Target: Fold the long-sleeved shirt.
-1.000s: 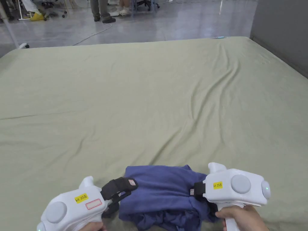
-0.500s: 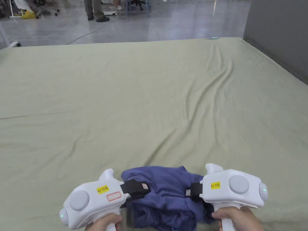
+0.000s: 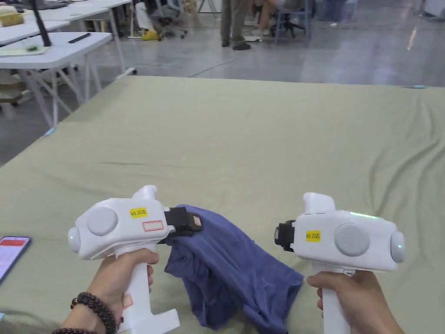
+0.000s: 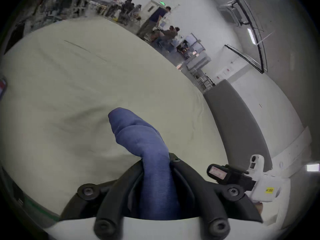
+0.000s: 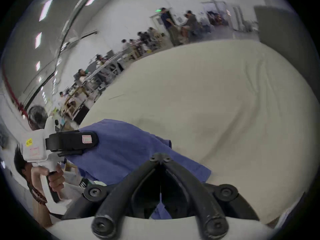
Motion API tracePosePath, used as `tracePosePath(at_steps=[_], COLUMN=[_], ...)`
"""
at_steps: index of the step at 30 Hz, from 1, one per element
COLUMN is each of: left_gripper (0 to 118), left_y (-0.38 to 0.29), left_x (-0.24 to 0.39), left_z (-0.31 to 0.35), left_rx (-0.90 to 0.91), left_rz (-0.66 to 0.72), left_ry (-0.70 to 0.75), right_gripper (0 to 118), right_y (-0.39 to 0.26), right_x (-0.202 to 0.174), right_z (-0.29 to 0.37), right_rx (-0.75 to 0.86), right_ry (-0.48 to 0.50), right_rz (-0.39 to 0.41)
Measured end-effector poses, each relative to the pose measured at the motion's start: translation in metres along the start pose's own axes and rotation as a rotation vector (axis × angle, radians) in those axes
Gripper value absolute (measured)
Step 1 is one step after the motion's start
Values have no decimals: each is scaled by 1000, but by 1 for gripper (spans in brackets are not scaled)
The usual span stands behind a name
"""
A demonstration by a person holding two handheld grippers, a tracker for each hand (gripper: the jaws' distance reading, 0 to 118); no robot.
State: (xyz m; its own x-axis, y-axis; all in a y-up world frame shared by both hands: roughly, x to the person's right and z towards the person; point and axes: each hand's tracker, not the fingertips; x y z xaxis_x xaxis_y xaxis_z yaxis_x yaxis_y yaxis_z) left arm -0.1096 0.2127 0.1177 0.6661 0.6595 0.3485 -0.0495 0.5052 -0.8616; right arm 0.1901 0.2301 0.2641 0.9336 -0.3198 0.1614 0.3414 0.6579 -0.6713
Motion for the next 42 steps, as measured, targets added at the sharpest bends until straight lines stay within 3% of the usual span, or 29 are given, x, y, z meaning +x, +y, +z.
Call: tracePosePath(at_steps=[5,7,10,13,17,18,20,21,22,25,27,28,29,30,31,36,40,42], left_gripper=[6,6,6,6,11,23,103,118,118,118,115,96,63,21,1,1,1,1], left_y=[29,38,47,51,48,46,44,44,36,38,32,36,31,26,20,10,-25,-47], left_x=[-104,-150,-201,-226,-237,-235,-227,-222,-215,-190,-157,-139,-115,-90,-61,66,159,185], left_z=[59,82,109,120,120,121,124,124,122,118,105,106,99,89,77,53,31,15], left_rx=[33,39,72,82,99,106,158,157,242,189,157,165,184,208,231,367,661,738], left_rz=[-23,44,151,141,168,163,120,106,77,-1,-50,-86,-132,-188,-246,-441,-745,-813], left_ry=[151,221,165,213,223,227,263,269,237,282,297,252,202,167,163,91,254,255], right_gripper=[0,0,0,0,0,0,0,0,0,0,0,0,0,0,0,0,0,0], right_y=[8,4,-4,-13,-14,-13,-11,-10,-8,-1,6,11,15,19,24,42,45,35], right_x=[-104,-143,-193,-230,-249,-249,-244,-240,-235,-214,-194,-181,-167,-153,-139,-69,-13,12], right_z=[-65,-94,-130,-160,-174,-174,-168,-165,-161,-142,-119,-104,-86,-69,-50,48,113,139], right_rx=[29,28,4,16,4,3,5,8,12,23,38,61,97,128,162,416,542,596], right_ry=[-4,22,89,98,116,114,113,114,116,105,98,89,85,79,60,-118,-255,-347], right_rz=[219,267,315,336,362,363,361,363,364,339,307,280,256,242,227,212,218,220])
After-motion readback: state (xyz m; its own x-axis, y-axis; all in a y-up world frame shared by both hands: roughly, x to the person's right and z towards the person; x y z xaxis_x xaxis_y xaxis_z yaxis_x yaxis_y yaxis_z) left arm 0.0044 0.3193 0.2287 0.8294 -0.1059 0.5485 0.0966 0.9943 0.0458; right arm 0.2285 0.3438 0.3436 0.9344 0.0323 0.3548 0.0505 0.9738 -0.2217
